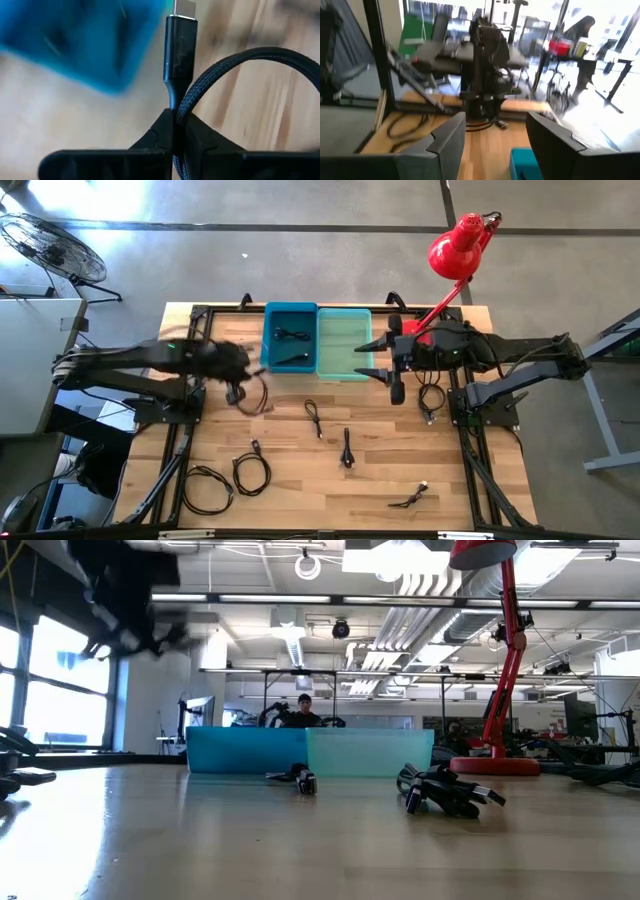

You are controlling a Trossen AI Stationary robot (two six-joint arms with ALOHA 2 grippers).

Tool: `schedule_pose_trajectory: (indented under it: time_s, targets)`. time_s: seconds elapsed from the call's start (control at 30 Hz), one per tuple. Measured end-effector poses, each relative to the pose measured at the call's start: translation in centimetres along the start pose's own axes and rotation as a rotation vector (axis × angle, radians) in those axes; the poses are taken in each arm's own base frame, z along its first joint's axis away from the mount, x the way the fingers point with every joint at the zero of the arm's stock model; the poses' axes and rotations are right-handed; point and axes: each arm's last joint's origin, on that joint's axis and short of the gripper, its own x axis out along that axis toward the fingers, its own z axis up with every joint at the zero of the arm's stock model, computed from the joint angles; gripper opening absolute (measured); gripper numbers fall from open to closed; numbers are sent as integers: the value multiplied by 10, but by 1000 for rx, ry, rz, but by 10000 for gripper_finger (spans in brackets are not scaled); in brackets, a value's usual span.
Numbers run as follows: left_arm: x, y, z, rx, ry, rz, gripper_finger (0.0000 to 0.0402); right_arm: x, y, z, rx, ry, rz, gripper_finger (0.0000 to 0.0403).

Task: Pick & Place USB Port
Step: Put the black USB cable into the green bin

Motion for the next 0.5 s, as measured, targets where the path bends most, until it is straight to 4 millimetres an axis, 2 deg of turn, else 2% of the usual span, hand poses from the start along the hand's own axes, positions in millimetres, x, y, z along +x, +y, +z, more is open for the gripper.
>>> schedule_pose_trajectory:
  time_s: [0.17,0.27,0.37,0.5]
  targets:
    - [-84,8,49,129,-427,196,10,0,-1,13,15,-135,-22,201]
    - [-118,11,72,198,-652,320,10,4,-2,16,53,-187,-40,201]
    - [-133,11,89,259,-828,418,10,13,-3,17,97,-228,-67,201]
    - [-132,5,111,396,-940,509,10,23,-7,17,183,-276,-82,203]
